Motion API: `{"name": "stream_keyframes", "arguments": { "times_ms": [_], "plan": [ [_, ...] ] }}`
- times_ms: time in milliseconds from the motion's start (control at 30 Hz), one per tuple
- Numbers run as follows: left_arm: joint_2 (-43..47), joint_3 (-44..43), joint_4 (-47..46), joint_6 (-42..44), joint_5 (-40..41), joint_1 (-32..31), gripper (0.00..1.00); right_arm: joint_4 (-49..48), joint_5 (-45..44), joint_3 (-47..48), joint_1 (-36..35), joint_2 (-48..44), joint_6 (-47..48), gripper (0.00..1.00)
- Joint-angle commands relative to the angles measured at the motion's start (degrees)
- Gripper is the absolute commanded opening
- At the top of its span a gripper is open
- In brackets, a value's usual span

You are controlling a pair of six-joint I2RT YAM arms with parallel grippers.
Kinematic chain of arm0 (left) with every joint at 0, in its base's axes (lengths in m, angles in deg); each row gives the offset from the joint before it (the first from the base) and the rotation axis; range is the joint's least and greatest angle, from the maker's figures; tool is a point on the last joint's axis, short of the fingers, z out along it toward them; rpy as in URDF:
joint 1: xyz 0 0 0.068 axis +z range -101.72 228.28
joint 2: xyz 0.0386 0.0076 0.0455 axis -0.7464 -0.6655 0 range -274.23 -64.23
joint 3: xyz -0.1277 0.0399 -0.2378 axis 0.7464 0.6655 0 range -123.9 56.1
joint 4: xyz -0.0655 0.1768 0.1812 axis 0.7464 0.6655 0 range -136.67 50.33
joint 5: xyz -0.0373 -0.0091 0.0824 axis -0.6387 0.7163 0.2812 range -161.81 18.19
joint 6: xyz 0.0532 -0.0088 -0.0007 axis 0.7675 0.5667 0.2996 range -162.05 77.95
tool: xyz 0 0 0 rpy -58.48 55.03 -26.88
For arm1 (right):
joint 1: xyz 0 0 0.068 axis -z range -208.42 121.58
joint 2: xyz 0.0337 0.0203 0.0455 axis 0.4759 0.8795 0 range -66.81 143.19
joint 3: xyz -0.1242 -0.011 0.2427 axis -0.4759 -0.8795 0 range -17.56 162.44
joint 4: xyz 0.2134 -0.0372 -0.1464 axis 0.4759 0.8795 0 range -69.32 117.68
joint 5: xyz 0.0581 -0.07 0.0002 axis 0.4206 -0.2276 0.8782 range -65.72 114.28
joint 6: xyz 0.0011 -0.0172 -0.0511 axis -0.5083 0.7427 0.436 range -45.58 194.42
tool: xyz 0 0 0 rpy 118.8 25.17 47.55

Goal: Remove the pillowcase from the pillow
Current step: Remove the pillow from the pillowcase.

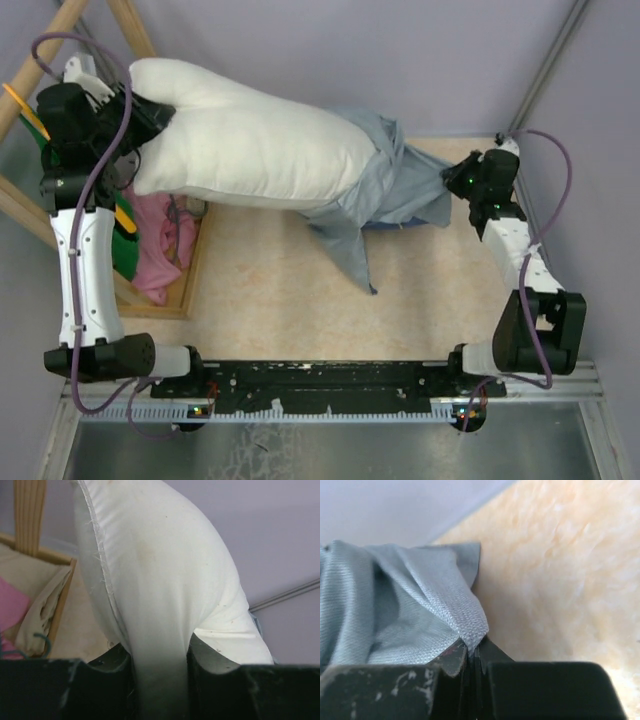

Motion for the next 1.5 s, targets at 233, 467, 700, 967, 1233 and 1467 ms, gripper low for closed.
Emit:
{"name": "stream_keyframes", "arguments": {
  "times_ms": [233, 467, 700, 967, 1233, 1467],
  "plan": [
    [-2.6, -18.9, -14.2, -8.0, -2.8, 7.2, 0.0, -8.7, -28.7, -19.2, 15.5, 4.2, -17.4, 0.0],
    [-2.3, -17.0, -13.9, -10.2, -8.9, 14.1, 0.0, -5.9, -37.1, -18.6, 15.8, 5.8, -19.8, 0.0],
    [-2.4, -14.9, -15.2, -12.1, -11.9, 17.9, 0.0, -1.6, -44.0, -15.8, 15.8, 4.5, -21.2, 0.0],
    [-3.0, -4.0, -24.3, -15.6, -27.6, 15.5, 0.0, -5.4, -55.3, -12.7, -2.9, -0.6, -8.2, 0.0],
    [-5.7, -5.5, -3.0, 6.5, -11.0, -3.7, 0.0, -13.9, -44.2, -22.6, -20.9, -8.0, 1.7, 0.0],
    [-1.2, 4.9, 0.6, 16.1, 8.7, -9.0, 0.0, -25.9, -17.5, -27.7, -21.8, -14.1, 16.3, 0.16]
  ]
}}
